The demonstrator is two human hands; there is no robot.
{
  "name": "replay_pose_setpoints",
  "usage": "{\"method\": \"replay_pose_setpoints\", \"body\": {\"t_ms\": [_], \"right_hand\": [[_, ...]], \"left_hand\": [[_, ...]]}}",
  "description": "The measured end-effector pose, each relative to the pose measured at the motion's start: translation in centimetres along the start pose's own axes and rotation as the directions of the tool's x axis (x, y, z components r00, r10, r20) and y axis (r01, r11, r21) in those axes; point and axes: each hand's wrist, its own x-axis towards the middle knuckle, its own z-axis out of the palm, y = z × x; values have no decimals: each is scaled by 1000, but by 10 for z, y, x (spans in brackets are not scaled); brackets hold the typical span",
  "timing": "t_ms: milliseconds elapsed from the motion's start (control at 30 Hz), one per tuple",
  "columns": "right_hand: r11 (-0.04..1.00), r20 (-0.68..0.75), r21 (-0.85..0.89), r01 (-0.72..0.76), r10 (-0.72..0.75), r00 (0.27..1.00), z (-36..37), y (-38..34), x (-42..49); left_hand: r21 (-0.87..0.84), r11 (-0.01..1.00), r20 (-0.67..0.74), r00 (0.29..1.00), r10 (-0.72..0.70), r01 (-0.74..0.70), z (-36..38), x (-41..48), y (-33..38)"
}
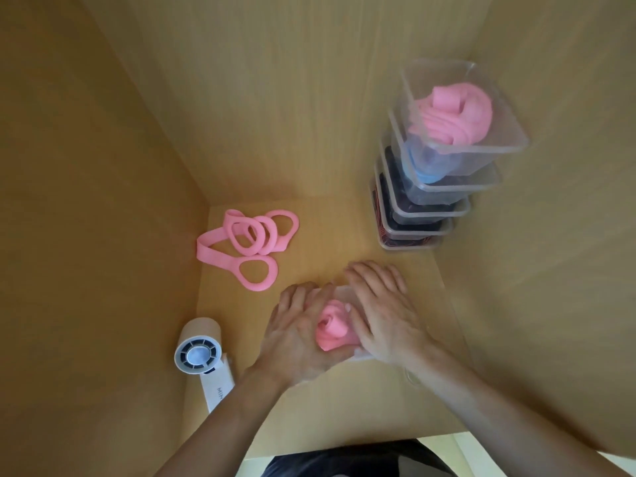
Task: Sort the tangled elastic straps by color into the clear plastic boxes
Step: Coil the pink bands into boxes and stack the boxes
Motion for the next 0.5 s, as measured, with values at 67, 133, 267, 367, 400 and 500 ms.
{"method": "replay_pose_setpoints", "body": {"t_ms": [67,133,267,367,400,500], "right_hand": [[981,-77,112,161,-153,985,4,-1,-7],[969,-48,167,183,-178,983,8,0,-12],[971,117,23,240,-241,963,10,2,-11],[965,171,-59,254,-241,955,9,-1,-10],[966,178,-73,248,-232,956,9,-2,-11],[976,172,-54,213,-201,964,6,-5,-12]], "left_hand": [[-94,995,-9,1000,21,-22,-2,-1,-2],[-209,978,-22,1000,17,-21,-3,-1,-4],[-395,919,-54,998,-14,-8,-1,-3,-8],[-430,903,-58,998,-14,-12,-2,-2,-7],[-447,895,-53,998,-21,-5,-3,-2,-5],[-661,746,-37,988,-147,86,-5,-9,-3]]}}
